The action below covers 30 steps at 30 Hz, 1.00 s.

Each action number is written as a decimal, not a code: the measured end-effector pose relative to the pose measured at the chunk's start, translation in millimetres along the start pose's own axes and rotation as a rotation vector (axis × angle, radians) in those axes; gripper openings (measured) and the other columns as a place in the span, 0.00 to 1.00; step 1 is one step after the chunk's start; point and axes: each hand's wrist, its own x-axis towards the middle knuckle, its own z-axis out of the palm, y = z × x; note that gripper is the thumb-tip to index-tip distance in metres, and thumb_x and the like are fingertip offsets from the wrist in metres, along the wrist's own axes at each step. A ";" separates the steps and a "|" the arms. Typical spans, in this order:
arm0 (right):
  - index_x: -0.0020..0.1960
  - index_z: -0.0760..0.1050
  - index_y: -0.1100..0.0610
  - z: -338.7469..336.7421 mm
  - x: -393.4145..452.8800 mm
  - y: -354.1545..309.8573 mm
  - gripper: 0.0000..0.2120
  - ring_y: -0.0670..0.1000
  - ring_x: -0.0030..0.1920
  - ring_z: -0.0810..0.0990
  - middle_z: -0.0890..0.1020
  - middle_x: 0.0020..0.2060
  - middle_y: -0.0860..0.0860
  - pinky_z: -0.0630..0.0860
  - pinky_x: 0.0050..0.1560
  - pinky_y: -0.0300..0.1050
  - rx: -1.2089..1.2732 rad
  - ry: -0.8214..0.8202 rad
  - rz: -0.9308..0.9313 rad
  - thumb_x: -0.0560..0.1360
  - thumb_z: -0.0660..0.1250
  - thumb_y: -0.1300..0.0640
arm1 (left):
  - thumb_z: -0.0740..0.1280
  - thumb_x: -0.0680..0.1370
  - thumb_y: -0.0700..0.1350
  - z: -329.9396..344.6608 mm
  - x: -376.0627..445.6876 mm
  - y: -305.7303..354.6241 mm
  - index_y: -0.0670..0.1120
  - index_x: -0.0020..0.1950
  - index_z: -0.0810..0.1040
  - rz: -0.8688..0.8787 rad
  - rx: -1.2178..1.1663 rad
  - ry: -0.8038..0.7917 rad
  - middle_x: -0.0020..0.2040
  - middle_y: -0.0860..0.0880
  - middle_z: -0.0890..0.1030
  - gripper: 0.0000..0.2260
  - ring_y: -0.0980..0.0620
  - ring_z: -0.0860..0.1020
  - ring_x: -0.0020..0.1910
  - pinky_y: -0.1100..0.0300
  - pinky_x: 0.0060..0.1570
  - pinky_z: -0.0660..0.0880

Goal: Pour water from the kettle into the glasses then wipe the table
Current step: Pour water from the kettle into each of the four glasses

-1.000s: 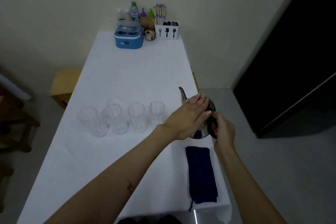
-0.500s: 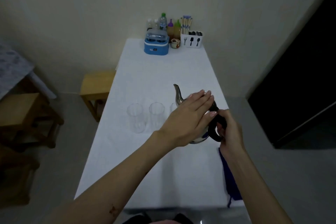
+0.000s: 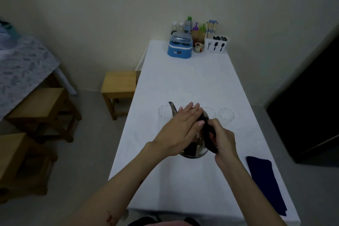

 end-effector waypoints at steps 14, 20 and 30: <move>0.33 0.84 0.54 1.1 4.7 -1.7 0.18 0.55 0.45 0.85 0.87 0.36 0.52 0.81 0.56 0.59 -0.183 0.053 -0.035 0.60 0.75 0.38 | 0.49 0.83 0.56 12.0 -0.7 -21.0 0.49 0.79 0.54 -0.099 -0.166 -0.097 0.80 0.55 0.51 0.25 0.63 0.44 0.77 0.62 0.76 0.42; 0.33 0.83 0.54 -6.3 5.4 -7.5 0.21 0.55 0.45 0.85 0.87 0.35 0.51 0.81 0.56 0.59 -0.198 0.036 -0.065 0.58 0.75 0.36 | 0.50 0.83 0.57 15.2 0.6 -14.9 0.50 0.79 0.54 -0.113 -0.210 -0.066 0.80 0.55 0.52 0.25 0.62 0.45 0.77 0.63 0.76 0.43; 0.35 0.84 0.56 -12.2 12.5 -22.1 0.22 0.56 0.43 0.84 0.85 0.33 0.51 0.80 0.53 0.57 -0.283 -0.008 -0.131 0.61 0.74 0.36 | 0.50 0.83 0.55 13.1 3.2 -5.1 0.48 0.79 0.54 -0.112 -0.242 -0.015 0.80 0.54 0.53 0.25 0.63 0.45 0.77 0.65 0.75 0.43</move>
